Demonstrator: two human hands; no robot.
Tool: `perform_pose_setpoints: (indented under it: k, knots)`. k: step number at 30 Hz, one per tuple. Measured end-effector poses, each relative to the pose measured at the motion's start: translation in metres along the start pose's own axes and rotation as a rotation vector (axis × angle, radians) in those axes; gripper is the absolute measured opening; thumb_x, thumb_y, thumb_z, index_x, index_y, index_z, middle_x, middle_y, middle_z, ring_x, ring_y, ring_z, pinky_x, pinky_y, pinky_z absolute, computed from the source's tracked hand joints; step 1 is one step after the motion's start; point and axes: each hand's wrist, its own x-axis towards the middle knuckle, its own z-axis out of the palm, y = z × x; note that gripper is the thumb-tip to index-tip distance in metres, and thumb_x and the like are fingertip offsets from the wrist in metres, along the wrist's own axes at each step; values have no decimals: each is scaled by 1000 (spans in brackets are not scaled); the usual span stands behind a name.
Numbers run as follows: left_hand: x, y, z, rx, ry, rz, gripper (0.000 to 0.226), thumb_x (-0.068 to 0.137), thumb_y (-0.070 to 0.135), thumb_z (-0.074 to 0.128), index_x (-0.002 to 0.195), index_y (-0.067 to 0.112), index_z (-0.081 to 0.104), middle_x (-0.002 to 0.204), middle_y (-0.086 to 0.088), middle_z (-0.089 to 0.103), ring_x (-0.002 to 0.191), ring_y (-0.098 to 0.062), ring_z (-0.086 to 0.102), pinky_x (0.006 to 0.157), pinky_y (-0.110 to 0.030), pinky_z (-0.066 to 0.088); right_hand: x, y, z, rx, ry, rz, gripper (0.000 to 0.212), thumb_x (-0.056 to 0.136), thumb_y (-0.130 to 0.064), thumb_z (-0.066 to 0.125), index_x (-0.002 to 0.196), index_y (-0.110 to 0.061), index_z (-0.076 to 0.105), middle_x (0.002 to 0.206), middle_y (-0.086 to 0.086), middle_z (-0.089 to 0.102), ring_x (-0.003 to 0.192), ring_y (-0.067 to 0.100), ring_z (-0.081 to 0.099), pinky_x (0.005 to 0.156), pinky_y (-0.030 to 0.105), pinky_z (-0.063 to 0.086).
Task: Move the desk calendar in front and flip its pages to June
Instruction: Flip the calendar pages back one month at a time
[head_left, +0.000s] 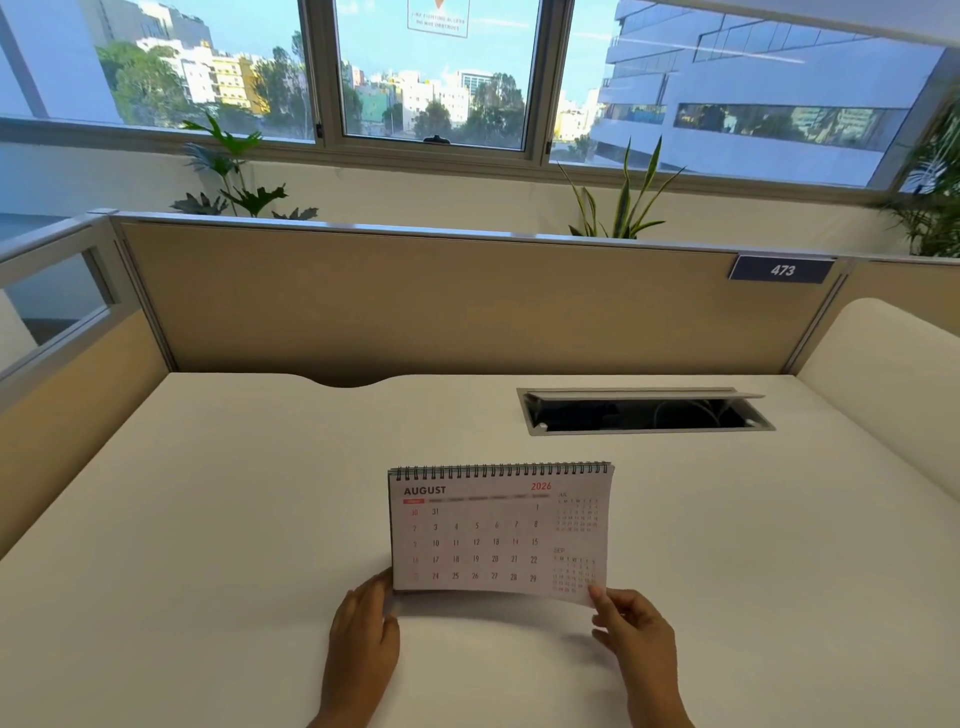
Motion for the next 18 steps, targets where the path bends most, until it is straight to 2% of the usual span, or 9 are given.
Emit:
perform_pose_setpoints:
  k: [3, 6, 11, 14, 16, 18]
  knots:
    - [0, 1, 0, -2, -3, -14, 49, 74, -12, 55, 118, 10, 52, 115, -16, 60, 105, -36, 52, 91, -48, 43, -1, -2, 0, -2, 20, -6, 6, 77, -12, 69, 75, -7, 70, 72, 13, 66, 65, 23, 52, 58, 28, 52]
    - [0, 3, -1, -2, -6, -14, 47, 77, -9, 54, 119, 10, 50, 116, -16, 59, 106, -35, 51, 93, -49, 43, -4, -5, -2, 41, 18, -10, 9, 78, -8, 68, 76, -16, 72, 65, 0, 71, 62, 20, 55, 52, 19, 55]
    - [0, 5, -2, -12, 1, -20, 45, 79, -6, 52, 120, 12, 50, 114, -15, 60, 104, -34, 51, 92, -49, 43, -10, -10, -3, 47, 37, -22, 13, 77, -10, 69, 82, -21, 71, 79, 2, 72, 71, 20, 62, 50, 17, 54]
    - [0, 3, -2, -17, -17, -8, 47, 81, 1, 53, 123, 22, 47, 113, -9, 61, 104, -29, 51, 91, -47, 46, -14, -11, -3, 7, 99, -37, 13, 77, -15, 70, 86, -23, 72, 79, 1, 72, 68, 26, 59, 61, 23, 51]
    - [0, 4, -3, -21, -18, 7, 48, 81, 3, 54, 123, 24, 47, 112, -7, 62, 104, -27, 50, 90, -46, 47, -16, -10, -2, -42, 155, -51, 14, 74, -20, 73, 75, -33, 70, 66, -7, 72, 71, 32, 62, 71, 32, 51]
    - [-1, 6, -4, -19, -6, -3, 47, 80, -2, 51, 121, 21, 49, 112, -8, 62, 103, -28, 51, 90, -45, 45, -19, -11, -1, -84, 182, -73, 18, 72, -22, 74, 68, -39, 69, 56, -13, 70, 72, 31, 63, 78, 40, 52]
